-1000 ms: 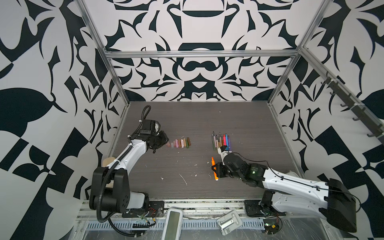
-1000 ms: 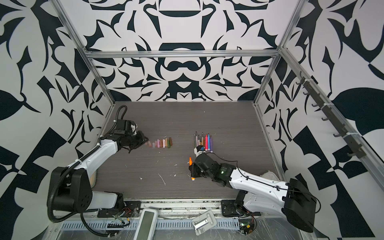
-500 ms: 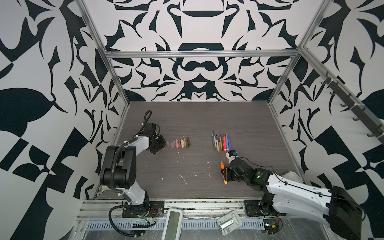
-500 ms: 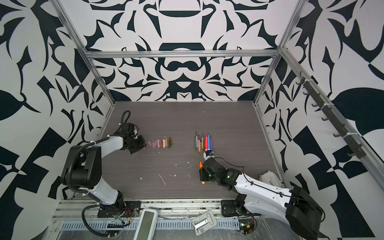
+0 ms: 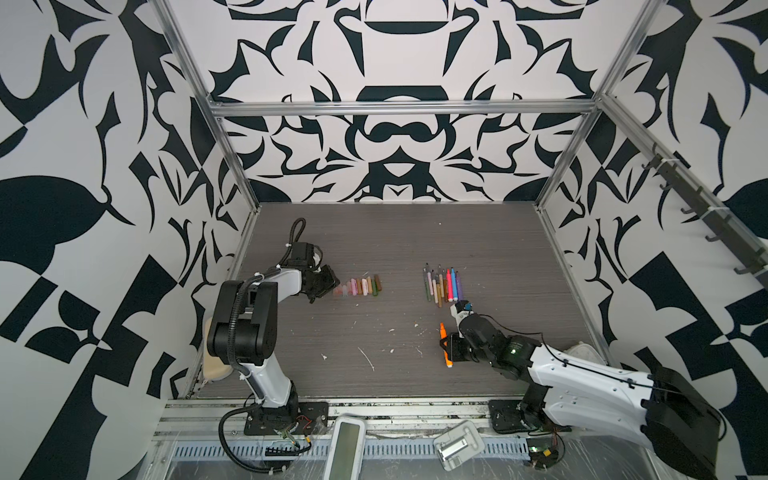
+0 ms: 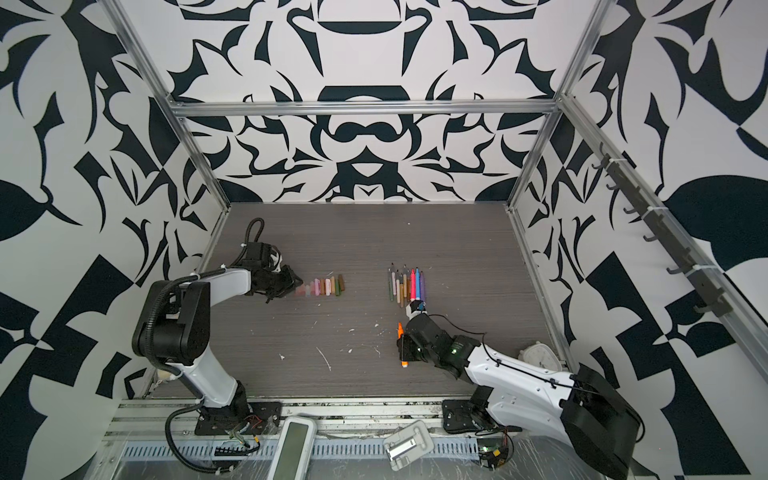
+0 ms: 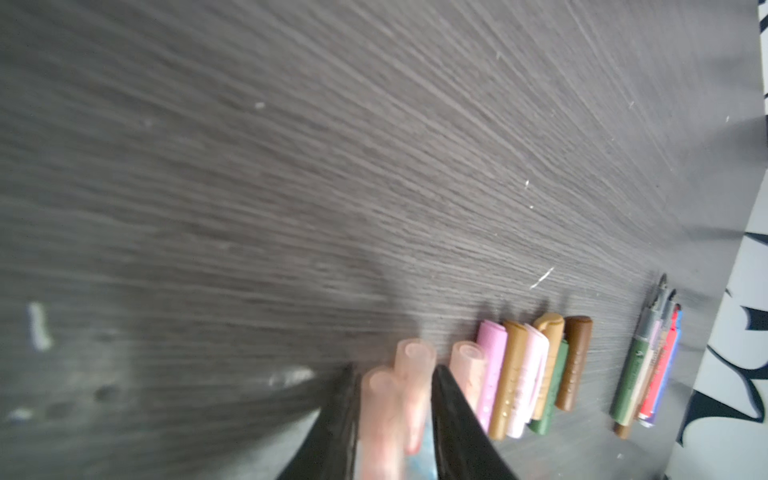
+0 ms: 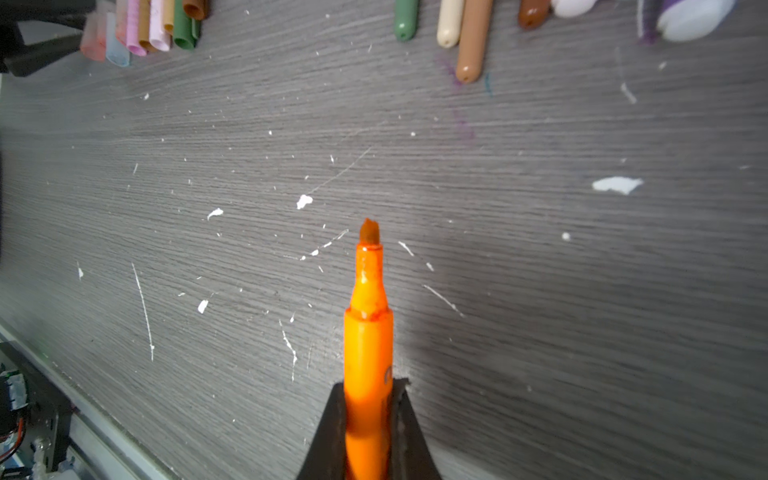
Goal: Open the pen caps
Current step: 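Carry the orange cap to the cap row with the left gripper and release it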
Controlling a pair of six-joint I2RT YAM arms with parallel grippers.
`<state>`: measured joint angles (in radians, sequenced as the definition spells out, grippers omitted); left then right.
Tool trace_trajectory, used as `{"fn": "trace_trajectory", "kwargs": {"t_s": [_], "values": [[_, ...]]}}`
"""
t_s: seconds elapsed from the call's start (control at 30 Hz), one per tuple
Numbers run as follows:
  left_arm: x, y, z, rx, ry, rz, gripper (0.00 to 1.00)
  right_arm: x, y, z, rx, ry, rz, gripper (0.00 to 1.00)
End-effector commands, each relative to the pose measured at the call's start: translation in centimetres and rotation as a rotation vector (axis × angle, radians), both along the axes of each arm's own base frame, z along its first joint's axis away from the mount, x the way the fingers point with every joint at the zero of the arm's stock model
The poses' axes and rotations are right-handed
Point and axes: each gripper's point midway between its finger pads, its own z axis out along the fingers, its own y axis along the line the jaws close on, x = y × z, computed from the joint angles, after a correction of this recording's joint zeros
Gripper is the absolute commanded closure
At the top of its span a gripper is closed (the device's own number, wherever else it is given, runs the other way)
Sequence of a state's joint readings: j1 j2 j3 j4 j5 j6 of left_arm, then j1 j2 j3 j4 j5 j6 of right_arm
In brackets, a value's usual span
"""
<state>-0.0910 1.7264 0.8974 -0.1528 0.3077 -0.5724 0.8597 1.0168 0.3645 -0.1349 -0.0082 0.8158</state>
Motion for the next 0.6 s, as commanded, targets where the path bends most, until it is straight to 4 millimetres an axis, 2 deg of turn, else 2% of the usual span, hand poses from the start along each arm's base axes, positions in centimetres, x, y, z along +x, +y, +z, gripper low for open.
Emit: {"fn": "trace_trajectory", "kwargs": {"t_s": [0.0, 0.33, 0.43, 0.57], "values": [[-0.4, 0.0, 0.5, -0.006, -0.002, -0.005, 0.61, 0.5, 0.7, 0.8, 0.035, -0.021, 0.005, 1.0], [-0.6, -0.3, 1.0, -0.031, -0.004, 0.002, 0.59, 0.5, 0.2, 1.2, 0.042, -0.026, -0.011, 1.0], [-0.9, 0.0, 2.0, -0.027, -0.012, 0.027, 0.54, 1.1, -0.4, 2.8, 0.016, -0.064, -0.016, 1.0], [-1.7, 0.4, 4.3, -0.026, -0.04, 0.057, 0.5, 3.4, -2.7, 5.5, -0.06, -0.118, -0.06, 1.0]]}}
